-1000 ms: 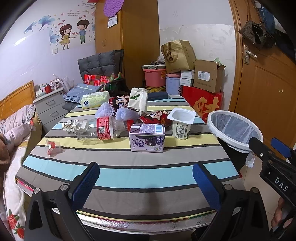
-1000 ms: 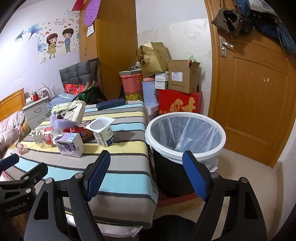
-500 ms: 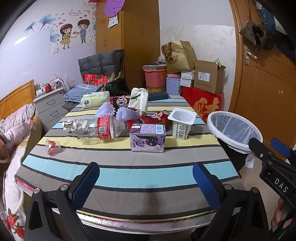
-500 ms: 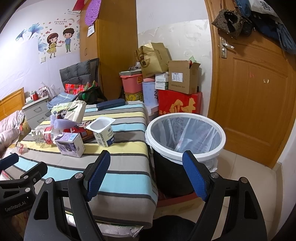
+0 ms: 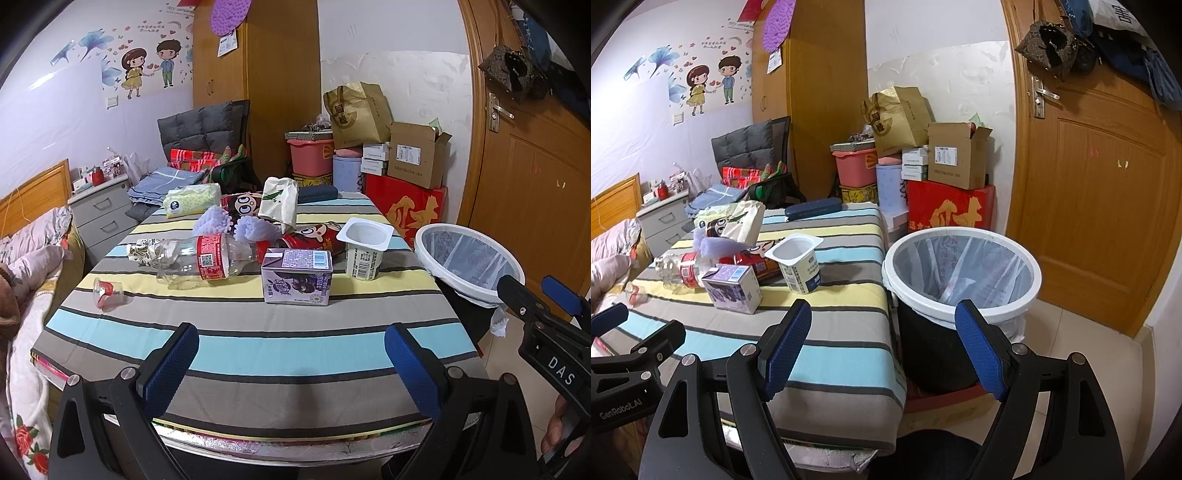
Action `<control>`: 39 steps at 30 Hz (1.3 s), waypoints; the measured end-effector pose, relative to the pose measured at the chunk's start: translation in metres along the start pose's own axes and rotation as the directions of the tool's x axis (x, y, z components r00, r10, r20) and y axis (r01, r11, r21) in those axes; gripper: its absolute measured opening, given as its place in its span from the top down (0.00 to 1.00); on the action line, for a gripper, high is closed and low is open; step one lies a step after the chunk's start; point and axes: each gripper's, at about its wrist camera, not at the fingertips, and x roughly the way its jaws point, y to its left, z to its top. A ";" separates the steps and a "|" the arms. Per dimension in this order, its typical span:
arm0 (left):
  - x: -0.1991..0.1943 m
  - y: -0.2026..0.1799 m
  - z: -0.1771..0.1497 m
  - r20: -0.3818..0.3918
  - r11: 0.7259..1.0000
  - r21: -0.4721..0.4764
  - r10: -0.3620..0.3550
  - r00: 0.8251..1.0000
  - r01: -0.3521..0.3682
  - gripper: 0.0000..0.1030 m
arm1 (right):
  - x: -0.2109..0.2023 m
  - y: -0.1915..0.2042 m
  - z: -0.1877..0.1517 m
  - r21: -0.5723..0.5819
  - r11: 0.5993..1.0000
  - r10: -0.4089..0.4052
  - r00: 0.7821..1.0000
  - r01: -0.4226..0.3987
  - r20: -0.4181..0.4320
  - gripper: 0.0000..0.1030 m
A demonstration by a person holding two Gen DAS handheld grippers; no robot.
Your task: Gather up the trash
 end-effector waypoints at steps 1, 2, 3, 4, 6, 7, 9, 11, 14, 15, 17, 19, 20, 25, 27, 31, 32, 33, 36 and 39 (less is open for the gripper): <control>0.000 0.000 0.000 0.000 1.000 0.001 -0.001 1.000 0.001 0.01 | 0.000 -0.001 0.000 0.001 1.000 -0.001 1.000 0.001 -0.002 0.21; 0.000 0.000 0.000 0.000 1.000 0.000 -0.002 1.000 0.002 0.01 | 0.000 0.001 0.000 -0.001 1.000 0.000 1.000 0.000 -0.002 0.21; 0.000 0.000 0.000 0.000 1.000 -0.003 -0.001 1.000 0.001 0.01 | -0.001 0.001 0.001 -0.001 1.000 0.001 1.000 -0.001 -0.002 0.21; 0.000 0.001 0.000 0.000 1.000 -0.004 -0.001 1.000 0.001 0.01 | -0.001 0.001 0.001 0.000 1.000 -0.001 1.000 0.001 -0.002 0.21; 0.000 0.002 0.000 0.000 1.000 -0.007 0.002 1.000 -0.002 0.01 | -0.001 0.001 0.001 -0.004 1.000 0.002 1.000 -0.002 -0.003 0.21; 0.000 0.002 0.001 0.000 1.000 -0.008 0.002 1.000 -0.002 0.01 | -0.001 0.000 0.000 -0.003 1.000 0.000 1.000 0.000 -0.001 0.21; 0.000 0.003 0.000 -0.001 1.000 -0.009 0.002 1.000 -0.002 0.01 | -0.001 0.001 0.001 -0.004 1.000 0.002 1.000 -0.002 -0.002 0.21; 0.000 0.003 0.001 -0.001 1.000 -0.008 0.003 1.000 -0.003 0.01 | -0.001 0.000 0.001 -0.001 1.000 0.000 1.000 0.000 -0.004 0.21; 0.000 0.004 0.001 -0.001 1.000 -0.012 0.000 1.000 0.000 0.01 | -0.001 0.002 0.002 -0.002 1.000 -0.001 1.000 0.001 -0.004 0.21; 0.001 0.005 0.001 -0.002 1.000 -0.014 0.001 1.000 -0.001 0.01 | -0.001 0.002 0.001 -0.003 1.000 -0.001 1.000 0.001 -0.004 0.21; 0.002 0.006 0.001 -0.003 1.000 -0.016 0.002 1.000 -0.002 0.01 | -0.001 0.002 0.001 -0.005 1.000 -0.001 1.000 0.001 -0.004 0.21; 0.003 0.006 0.001 -0.003 1.000 -0.017 0.002 1.000 -0.002 0.01 | 0.000 0.002 0.001 -0.004 1.000 -0.001 1.000 0.001 -0.006 0.21; 0.004 0.007 0.001 -0.005 1.000 -0.016 0.002 1.000 -0.002 0.01 | 0.000 0.002 0.002 -0.004 1.000 -0.001 1.000 0.001 -0.008 0.21; 0.005 0.008 0.001 -0.008 1.000 -0.017 0.000 1.000 0.000 0.01 | 0.002 0.002 0.004 -0.009 1.000 -0.004 1.000 0.004 -0.011 0.21; 0.005 0.009 0.001 -0.011 1.000 -0.018 0.000 1.000 0.000 0.01 | 0.003 0.003 0.003 -0.012 1.000 -0.005 1.000 0.004 -0.011 0.21; 0.009 0.009 0.002 -0.017 1.000 -0.021 0.000 1.000 0.000 0.01 | 0.004 0.002 0.003 -0.013 1.000 -0.009 1.000 0.009 -0.013 0.21; 0.010 0.008 0.003 -0.019 1.000 -0.019 0.000 1.000 0.000 0.01 | 0.004 0.002 0.003 -0.013 1.000 -0.010 1.000 0.009 -0.013 0.21; 0.011 0.008 0.003 -0.020 1.000 -0.020 0.000 1.000 0.000 0.01 | 0.005 0.002 0.004 -0.014 1.000 -0.009 1.000 0.009 -0.015 0.21; 0.015 0.009 0.004 -0.026 1.000 -0.020 0.002 1.000 -0.003 0.01 | 0.006 0.002 0.004 -0.018 1.000 -0.003 1.000 0.003 -0.011 0.21; 0.025 0.016 0.006 -0.046 0.999 -0.036 -0.007 0.999 0.005 0.01 | 0.015 0.004 0.006 -0.021 1.000 0.022 1.000 -0.023 -0.022 0.21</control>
